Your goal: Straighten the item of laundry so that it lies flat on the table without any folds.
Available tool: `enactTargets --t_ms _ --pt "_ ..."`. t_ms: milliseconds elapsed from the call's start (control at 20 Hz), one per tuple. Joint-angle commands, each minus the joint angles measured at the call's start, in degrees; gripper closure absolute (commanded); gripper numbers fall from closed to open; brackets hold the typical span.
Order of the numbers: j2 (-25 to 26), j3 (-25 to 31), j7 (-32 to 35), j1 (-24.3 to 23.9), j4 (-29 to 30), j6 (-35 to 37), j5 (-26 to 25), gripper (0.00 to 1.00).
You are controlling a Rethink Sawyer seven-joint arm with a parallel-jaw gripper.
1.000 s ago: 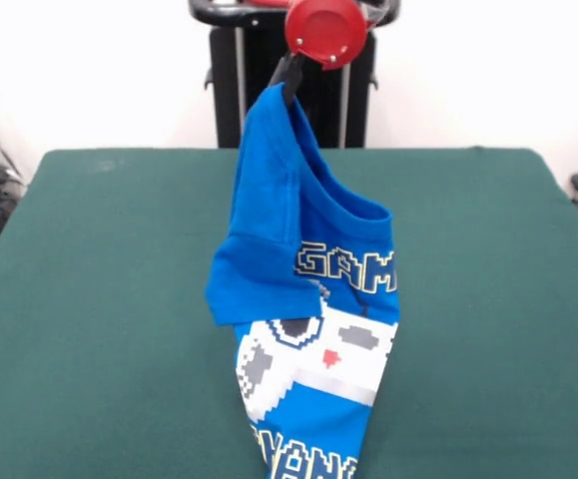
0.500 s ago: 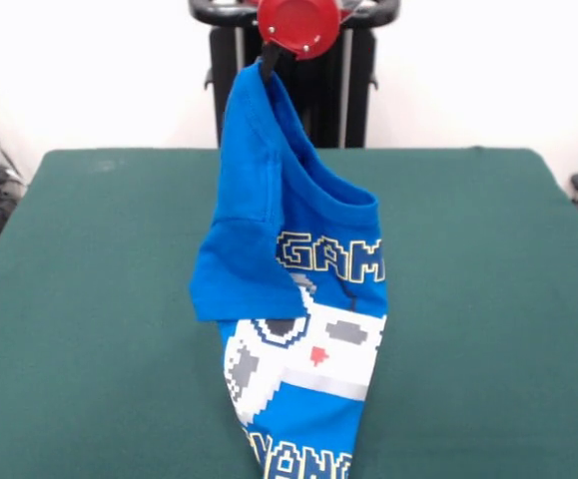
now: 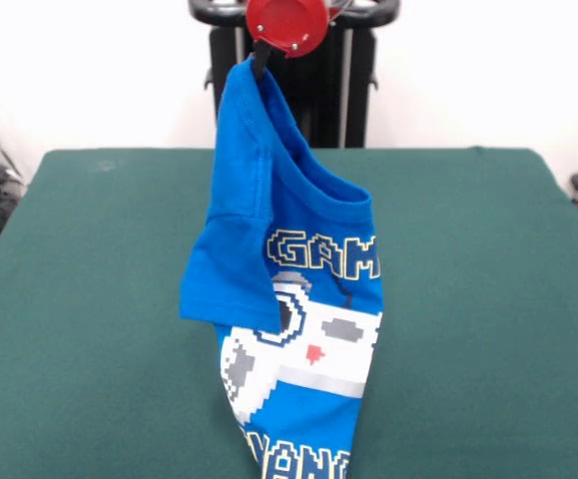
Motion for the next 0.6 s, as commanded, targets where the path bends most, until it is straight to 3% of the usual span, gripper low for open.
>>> enactTargets --t_ms 50,150,350,600 --pt "0.28 11.16 -16.54 -2.32 4.75 3.23 2.83 1.00" --pt "-0.99 14.69 -18.95 -5.01 8.06 -2.41 4.92 1.00" --pt "-1.63 19.14 -22.56 -8.12 8.03 -3.70 6.17 1.00" --pt "-1.32 18.37 -19.56 -7.33 5.40 -1.92 3.33 1.00"
